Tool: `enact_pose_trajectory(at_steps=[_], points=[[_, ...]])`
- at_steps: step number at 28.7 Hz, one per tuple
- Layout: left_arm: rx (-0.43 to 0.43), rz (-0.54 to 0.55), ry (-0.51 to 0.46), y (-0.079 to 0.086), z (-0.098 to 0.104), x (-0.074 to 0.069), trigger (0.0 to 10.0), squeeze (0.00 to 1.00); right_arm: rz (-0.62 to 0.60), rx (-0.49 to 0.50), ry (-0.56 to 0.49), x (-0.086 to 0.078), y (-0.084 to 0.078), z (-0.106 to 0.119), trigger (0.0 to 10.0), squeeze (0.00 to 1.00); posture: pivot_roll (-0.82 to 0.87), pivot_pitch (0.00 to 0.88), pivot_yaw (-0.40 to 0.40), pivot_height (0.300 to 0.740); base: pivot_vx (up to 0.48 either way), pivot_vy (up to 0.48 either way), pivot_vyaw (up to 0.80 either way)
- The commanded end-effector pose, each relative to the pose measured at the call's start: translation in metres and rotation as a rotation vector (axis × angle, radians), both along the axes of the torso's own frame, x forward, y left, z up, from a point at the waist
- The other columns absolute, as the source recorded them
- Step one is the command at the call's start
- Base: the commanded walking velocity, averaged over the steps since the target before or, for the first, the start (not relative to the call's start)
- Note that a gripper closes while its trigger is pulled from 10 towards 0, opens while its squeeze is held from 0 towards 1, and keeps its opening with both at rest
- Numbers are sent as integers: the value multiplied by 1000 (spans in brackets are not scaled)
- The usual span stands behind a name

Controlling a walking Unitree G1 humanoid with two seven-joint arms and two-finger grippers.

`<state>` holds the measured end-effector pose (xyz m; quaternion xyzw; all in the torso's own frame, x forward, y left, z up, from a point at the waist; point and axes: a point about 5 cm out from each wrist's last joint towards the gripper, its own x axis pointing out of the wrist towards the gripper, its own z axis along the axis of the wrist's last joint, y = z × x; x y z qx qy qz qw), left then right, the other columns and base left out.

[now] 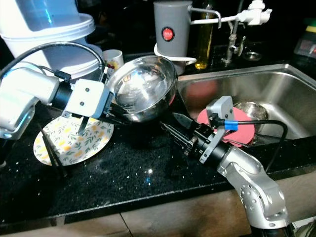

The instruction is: Kitchen organization

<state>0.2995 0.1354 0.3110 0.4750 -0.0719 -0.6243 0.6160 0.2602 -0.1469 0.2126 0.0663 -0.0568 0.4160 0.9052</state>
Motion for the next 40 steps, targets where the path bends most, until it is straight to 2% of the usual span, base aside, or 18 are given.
enact_pose_trajectory(at_steps=[1,10,14,22,28,40], points=[[5,17,-11,4,2,-1,10000,0,-9,4,-6,1,0,0,10000,0,-56,0,43,740,-322,0,0],[-3,7,-6,1,2,-2,10000,0,-25,13,-9,2,3,0,10000,0,-55,0,42,740,-316,0,0],[-17,-3,-10,0,4,-3,10000,0,-50,20,-8,4,3,-1,10000,0,-54,0,41,740,0,0,0],[-69,26,-93,-4,10,4,10000,0,-76,26,-11,8,3,0,10000,0,-54,0,39,740,0,0,0],[-61,56,-113,-2,7,8,10000,0,-83,27,-15,9,2,1,10000,0,-55,0,39,740,0,0,0],[-64,48,-118,-4,8,8,10000,0,-79,28,-17,10,3,0,10000,0,-54,0,39,740,0,-372,0]])
